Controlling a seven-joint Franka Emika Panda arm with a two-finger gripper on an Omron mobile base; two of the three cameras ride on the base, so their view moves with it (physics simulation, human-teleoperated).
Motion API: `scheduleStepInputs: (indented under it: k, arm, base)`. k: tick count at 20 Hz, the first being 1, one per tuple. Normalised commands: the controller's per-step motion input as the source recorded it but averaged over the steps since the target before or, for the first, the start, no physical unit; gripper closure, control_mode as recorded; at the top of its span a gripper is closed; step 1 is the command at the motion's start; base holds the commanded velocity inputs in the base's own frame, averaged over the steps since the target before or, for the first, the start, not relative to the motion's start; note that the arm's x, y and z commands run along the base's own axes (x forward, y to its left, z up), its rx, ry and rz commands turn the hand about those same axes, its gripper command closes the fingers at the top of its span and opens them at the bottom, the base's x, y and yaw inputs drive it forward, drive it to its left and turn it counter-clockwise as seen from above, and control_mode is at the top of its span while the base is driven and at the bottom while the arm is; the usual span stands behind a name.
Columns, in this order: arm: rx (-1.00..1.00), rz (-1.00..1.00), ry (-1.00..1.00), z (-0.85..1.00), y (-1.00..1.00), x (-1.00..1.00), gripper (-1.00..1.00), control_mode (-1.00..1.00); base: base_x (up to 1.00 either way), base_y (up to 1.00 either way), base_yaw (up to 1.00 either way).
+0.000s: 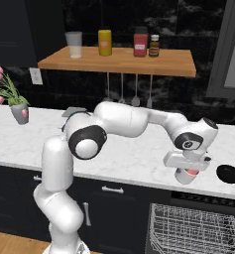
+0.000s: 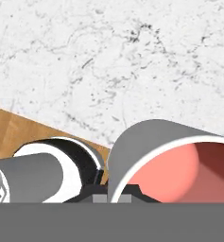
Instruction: Pick up the cup and bowl from the counter, place them in the dishwasher, and close the dishwasher door.
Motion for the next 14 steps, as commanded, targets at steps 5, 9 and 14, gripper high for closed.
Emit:
scheduleStepInputs:
  k: [5,9,14]
  arm:
    - [0.00,0.04,-0.29,-0.02,0.05,-1.00,1.00,-1.00]
    - [0.00,-0.01,-0.24,0.00,-0.16,-0.97,1.00,-1.00]
    - [0.08,-0.07,-0.15,0.04,-0.66,-0.58,1.00,-1.00]
  base:
    - [0.00,0.00,0.00]
    - [0.00,0.00,0.00]
    - [0.00,0.00,0.00]
